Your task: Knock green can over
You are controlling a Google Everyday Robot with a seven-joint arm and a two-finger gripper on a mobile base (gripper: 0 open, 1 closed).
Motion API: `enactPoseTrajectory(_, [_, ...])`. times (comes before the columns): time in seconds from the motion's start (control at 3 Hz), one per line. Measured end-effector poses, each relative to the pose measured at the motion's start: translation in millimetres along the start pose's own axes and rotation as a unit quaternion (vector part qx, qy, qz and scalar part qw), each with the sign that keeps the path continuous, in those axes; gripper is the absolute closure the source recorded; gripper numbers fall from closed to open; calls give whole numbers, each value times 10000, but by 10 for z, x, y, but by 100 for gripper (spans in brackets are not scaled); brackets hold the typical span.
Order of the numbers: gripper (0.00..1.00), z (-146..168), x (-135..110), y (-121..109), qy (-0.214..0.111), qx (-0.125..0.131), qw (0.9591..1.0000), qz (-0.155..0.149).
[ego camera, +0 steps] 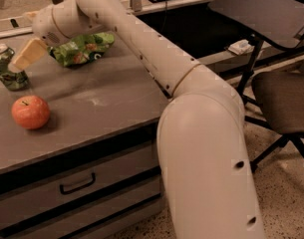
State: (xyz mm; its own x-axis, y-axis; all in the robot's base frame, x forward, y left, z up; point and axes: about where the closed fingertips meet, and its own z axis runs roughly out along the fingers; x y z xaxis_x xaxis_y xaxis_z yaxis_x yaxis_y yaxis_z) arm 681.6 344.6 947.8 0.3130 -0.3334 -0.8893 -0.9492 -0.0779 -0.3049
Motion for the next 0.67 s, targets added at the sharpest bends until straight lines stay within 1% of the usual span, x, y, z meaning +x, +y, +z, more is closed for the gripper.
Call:
enactPoseTrajectory(0.33, [0, 289, -74, 146, -54, -207, 9990, 393])
enactPoseTrajectory(0.67, [0, 470, -20, 270, -71, -327, 9967, 734])
